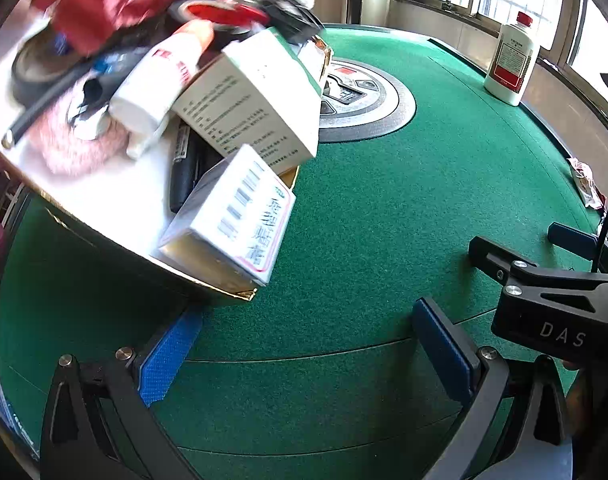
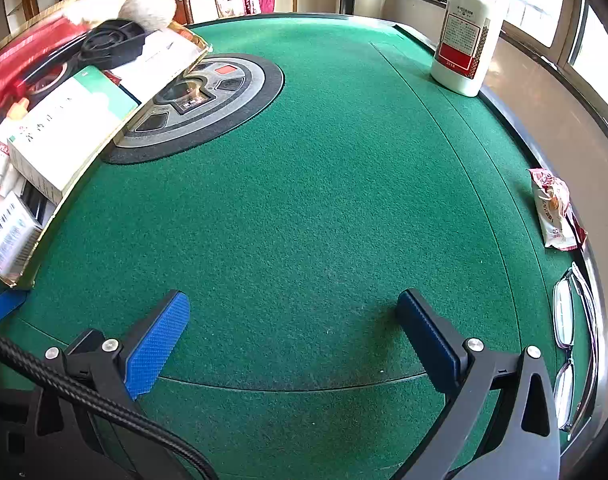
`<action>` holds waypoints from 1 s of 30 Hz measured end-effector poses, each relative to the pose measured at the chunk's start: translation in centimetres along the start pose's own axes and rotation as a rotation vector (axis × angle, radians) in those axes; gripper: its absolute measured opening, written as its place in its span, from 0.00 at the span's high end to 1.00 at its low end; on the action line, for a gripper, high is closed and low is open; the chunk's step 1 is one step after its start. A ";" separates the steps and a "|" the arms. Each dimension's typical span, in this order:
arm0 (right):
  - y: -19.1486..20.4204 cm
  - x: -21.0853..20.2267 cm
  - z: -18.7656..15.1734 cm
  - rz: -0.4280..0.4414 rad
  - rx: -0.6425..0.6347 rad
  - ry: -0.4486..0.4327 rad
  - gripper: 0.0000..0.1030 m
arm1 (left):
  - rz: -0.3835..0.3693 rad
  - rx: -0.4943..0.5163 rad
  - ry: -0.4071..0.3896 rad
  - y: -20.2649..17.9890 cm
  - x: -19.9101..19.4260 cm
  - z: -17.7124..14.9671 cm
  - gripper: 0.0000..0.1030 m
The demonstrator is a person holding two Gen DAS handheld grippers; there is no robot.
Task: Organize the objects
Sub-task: 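Move both tools over the cluttered pile on the green table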
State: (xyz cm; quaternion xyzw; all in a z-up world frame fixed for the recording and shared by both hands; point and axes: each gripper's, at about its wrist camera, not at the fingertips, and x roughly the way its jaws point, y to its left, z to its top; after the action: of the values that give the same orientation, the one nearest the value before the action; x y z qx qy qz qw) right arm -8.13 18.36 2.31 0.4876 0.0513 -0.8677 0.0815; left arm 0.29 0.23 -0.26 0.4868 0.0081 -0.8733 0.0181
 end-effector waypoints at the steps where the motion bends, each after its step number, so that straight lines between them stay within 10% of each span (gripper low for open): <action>1: 0.0 0.0 0.0 0.000 -0.001 0.000 0.00 | 0.000 0.000 0.000 0.0 0.0 0.0 0.01; 30: 0.3 -0.1 0.0 -0.002 0.002 0.000 0.00 | -0.008 0.007 -0.001 0.3 -0.1 0.0 0.01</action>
State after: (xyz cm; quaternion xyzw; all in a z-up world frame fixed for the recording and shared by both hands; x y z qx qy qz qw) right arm -8.03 18.04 2.35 0.4875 0.0509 -0.8679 0.0805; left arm 0.40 -0.04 -0.19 0.4865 0.0068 -0.8736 0.0131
